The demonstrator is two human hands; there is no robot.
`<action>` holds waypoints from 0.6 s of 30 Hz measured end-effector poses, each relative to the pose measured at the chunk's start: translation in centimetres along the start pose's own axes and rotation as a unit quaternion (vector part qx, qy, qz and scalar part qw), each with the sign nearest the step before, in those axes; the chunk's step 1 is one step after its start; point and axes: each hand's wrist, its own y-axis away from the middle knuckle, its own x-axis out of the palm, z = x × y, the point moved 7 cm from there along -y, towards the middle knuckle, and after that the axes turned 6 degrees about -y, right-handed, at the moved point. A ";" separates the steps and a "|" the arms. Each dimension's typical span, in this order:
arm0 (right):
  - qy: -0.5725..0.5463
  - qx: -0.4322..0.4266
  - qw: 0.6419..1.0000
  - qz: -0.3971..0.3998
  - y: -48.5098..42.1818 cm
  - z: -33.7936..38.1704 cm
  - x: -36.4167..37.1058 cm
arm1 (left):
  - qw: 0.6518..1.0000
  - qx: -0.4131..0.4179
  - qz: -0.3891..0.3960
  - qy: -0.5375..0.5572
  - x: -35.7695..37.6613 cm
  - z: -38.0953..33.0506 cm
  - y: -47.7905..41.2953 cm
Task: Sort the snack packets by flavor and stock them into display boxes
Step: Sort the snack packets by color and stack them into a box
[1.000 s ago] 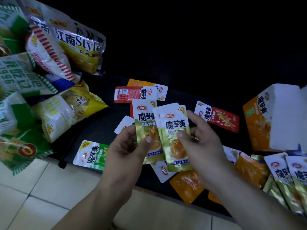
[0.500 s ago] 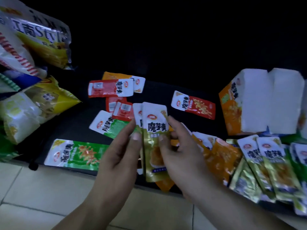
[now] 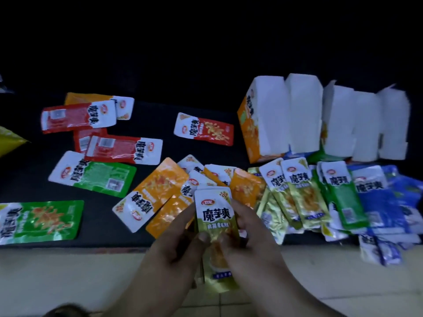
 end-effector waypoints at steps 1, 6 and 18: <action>-0.004 -0.006 1.000 -0.010 -0.1 0.1 -1.0 | 1.000 0.005 0.011 -0.007 0.7 -0.4 -0.3; -0.028 -0.031 0.997 -0.059 -0.1 -0.4 -6.2 | 0.994 0.031 0.076 -0.067 5.2 -2.9 -1.8; 0.228 -0.226 0.919 -0.230 -4.8 0.5 -16.0 | 0.994 0.031 0.056 -0.086 10.7 -4.8 -3.9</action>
